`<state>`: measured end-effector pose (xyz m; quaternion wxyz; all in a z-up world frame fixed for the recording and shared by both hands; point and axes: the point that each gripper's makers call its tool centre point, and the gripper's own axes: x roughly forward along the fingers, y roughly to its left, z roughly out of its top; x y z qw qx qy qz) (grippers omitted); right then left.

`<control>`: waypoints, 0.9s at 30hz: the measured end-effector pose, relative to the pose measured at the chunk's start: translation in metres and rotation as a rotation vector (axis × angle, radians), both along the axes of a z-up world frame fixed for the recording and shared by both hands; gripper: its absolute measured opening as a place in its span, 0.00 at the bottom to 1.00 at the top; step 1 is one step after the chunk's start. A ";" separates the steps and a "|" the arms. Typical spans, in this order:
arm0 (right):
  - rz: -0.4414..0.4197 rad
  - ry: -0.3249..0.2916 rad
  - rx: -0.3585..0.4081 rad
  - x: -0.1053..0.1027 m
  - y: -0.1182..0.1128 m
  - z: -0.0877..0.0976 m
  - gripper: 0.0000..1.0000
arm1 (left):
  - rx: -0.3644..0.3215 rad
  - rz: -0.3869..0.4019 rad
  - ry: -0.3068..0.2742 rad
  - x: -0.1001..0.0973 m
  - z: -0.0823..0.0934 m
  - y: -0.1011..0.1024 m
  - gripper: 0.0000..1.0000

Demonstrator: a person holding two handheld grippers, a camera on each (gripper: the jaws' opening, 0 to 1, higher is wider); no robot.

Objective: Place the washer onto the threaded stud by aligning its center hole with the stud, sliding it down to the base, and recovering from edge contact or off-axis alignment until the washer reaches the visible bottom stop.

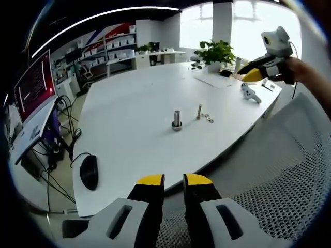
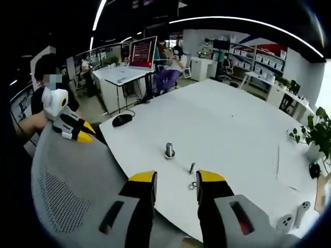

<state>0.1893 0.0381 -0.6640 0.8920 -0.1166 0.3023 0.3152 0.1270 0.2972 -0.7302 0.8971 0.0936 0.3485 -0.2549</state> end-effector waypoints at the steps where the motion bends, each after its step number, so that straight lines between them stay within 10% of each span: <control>1: -0.019 0.001 0.000 -0.004 -0.002 -0.001 0.32 | 0.001 -0.002 0.000 0.000 0.000 0.000 0.12; 27: -0.146 -0.035 -0.146 -0.034 -0.028 -0.019 0.28 | 0.002 -0.038 -0.025 0.001 0.002 -0.003 0.12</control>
